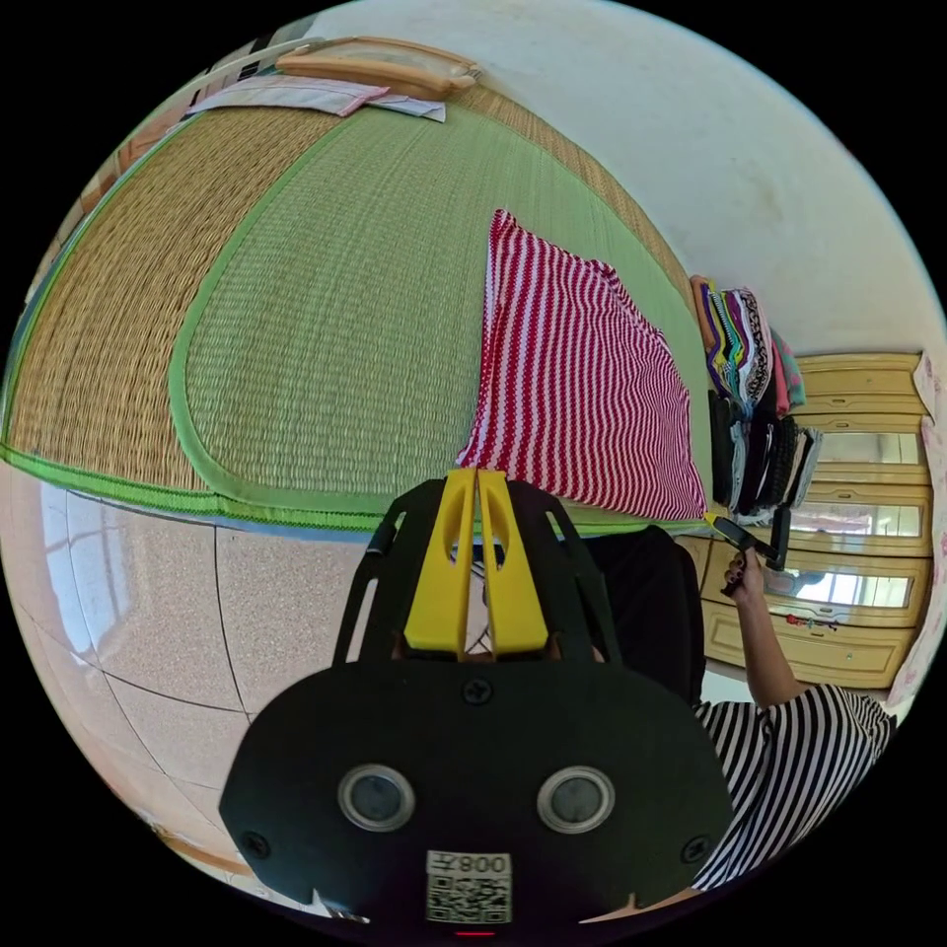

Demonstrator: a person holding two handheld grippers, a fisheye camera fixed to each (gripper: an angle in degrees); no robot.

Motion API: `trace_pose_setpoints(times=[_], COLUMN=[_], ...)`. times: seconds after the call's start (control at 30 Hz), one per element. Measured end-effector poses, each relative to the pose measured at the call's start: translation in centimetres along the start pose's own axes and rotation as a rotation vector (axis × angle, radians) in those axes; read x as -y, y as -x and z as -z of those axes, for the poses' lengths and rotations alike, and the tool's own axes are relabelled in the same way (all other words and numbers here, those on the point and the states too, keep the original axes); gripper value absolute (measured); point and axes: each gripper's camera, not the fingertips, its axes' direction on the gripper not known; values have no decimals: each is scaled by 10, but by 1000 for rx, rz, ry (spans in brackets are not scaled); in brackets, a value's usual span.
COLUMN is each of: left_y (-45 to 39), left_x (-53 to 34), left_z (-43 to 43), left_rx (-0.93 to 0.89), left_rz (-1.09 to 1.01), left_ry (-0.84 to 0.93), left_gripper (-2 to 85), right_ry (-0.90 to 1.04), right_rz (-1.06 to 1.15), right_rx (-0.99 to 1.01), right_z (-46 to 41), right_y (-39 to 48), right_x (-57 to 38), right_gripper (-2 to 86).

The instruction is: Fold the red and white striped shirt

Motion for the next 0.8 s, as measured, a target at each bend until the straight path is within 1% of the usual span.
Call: trace_pose_setpoints(times=[0.13, 0.2, 0.3, 0.4, 0.43, 0.47, 0.5, 0.57, 0.6, 0.67, 0.7, 0.77, 0.8], left_y=[25, 32, 35, 4, -17, -42, -55, -112, -127, -182, -194, -232, -239], left_x=[-28, -38, -53, -64, -67, -69, -70, -76, -78, -87, -90, -102, -104], left_z=[-33, -44, -62, -90, -108, -129, -141, -194, -207, -263, -277, -330, -342], left_rx=[-4, 23, 3, -75, -115, -148, -159, -199, -202, -190, -175, -85, -61], left_rz=[11, -4, -61, -222, -306, -393, -437, -615, -658, -824, -862, -990, -1018], left_ry=[-12, -26, -65, -87, -77, -55, -42, 21, 36, 96, 110, 144, 149], left_gripper=[4, 6, 13, 26, 33, 41, 45, 60, 63, 76, 80, 93, 95], right_ry=[1, -9, -21, -35, -39, -42, -44, -46, -45, -45, -44, -45, -45], right_rz=[-18, -20, -12, 3, 7, 10, 11, 16, 18, 25, 26, 31, 33], right_rx=[24, 32, 37, 35, 39, 46, 49, 59, 63, 74, 77, 99, 105], right_z=[-2, 0, 5, 9, 9, 10, 10, 9, 9, 9, 10, 11, 11], right_y=[-1, 0, 4, 9, 11, 11, 12, 13, 13, 14, 14, 14, 14], right_x=[-16, -21, -24, -24, -24, -23, -23, -23, -23, -22, -22, -20, -20], right_gripper=[5, 5, 5, 5, 5, 5, 5, 5, 5, 5, 5, 5, 5])
